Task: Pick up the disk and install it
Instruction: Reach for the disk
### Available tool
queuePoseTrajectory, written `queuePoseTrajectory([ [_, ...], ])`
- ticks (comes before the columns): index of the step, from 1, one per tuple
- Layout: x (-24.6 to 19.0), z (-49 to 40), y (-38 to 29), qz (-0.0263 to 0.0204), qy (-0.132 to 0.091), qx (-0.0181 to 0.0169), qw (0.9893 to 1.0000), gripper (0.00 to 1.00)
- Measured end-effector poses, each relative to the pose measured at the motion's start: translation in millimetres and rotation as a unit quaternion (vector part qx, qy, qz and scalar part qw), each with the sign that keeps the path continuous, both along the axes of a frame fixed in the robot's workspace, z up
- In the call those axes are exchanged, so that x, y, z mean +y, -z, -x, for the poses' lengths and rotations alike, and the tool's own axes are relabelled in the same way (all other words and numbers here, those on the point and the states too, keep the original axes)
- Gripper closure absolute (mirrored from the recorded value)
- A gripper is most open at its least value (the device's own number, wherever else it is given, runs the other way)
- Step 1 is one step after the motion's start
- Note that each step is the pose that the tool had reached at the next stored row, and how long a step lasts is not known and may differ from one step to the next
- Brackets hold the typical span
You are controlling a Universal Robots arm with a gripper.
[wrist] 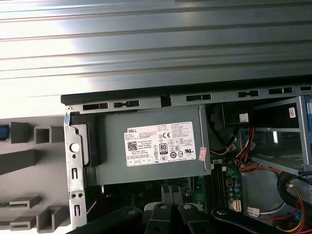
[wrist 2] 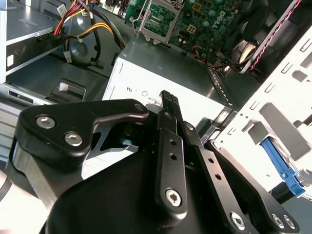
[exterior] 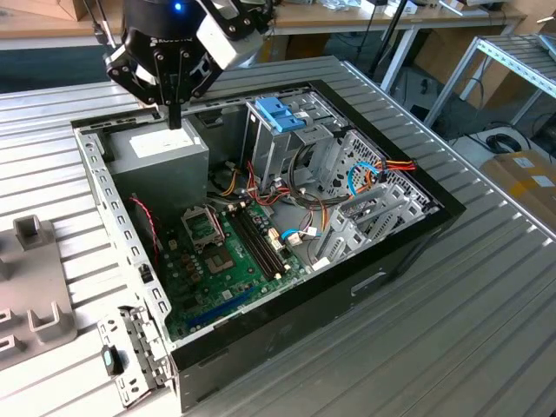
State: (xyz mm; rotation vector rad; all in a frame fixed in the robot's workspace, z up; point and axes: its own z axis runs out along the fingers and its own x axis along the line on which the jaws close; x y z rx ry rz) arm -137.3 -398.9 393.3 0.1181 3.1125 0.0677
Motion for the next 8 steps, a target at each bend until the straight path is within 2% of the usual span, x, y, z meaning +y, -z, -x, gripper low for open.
queuePoseTrajectory([
  [8, 0.0, 2.7, 0.0, 0.0, 0.0, 0.0, 1.0, 0.9],
])
